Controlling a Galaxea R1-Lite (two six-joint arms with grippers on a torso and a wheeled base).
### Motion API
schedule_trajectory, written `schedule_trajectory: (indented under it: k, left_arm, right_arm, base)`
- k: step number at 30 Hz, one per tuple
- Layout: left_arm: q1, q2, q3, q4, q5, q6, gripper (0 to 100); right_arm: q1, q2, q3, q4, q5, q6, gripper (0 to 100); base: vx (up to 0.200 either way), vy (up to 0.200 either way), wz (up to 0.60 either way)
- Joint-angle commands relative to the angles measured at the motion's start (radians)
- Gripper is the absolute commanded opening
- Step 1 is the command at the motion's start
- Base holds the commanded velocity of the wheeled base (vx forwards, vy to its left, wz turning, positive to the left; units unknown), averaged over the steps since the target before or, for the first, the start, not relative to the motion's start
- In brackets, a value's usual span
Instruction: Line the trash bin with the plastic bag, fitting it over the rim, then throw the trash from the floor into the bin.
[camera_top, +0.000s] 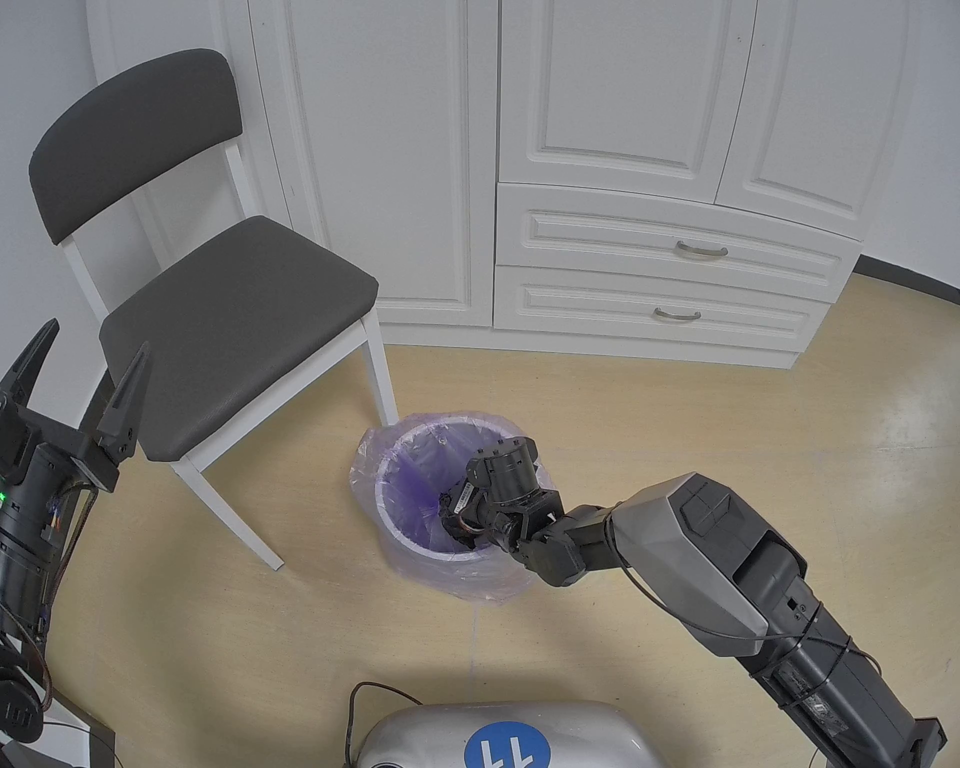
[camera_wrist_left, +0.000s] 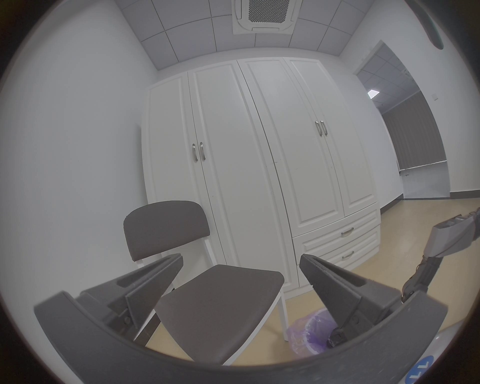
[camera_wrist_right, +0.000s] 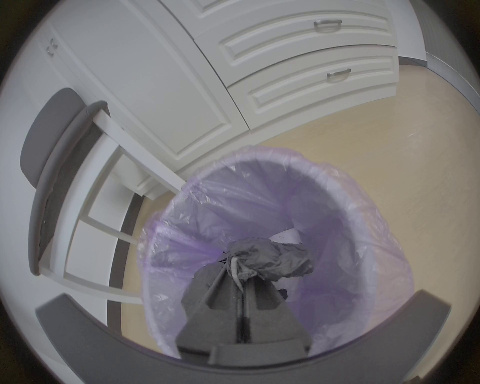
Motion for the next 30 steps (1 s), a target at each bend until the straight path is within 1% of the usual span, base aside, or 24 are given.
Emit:
schedule_trajectory:
  k: [1,6,11,30]
  left_arm:
    - [0.000,0.002,0.000,-0.001,0.001,0.000,100]
    - [0.000,0.002,0.000,-0.001,0.001,0.000,100]
    - [-0.002,0.003,0.000,-0.001,0.001,0.000,100]
    - [-0.002,0.002,0.000,-0.001,0.001,0.005,100]
  right_arm:
    - [0.007,0.001,0.000,-0.011,-0.013,0.001,0]
    - [0.015,0.007,0.000,-0.027,-0.014,0.004,0]
    - [0.016,0.019,0.000,-0.077,-0.016,-0.004,0]
    - [0.021,0.022,0.000,-0.080,-0.016,-0.005,0]
  base:
    - [0.000,0.000,0.00]
    - [0.000,0.000,0.00]
    - [0.000,0.000,0.00]
    - [0.000,0.000,0.00]
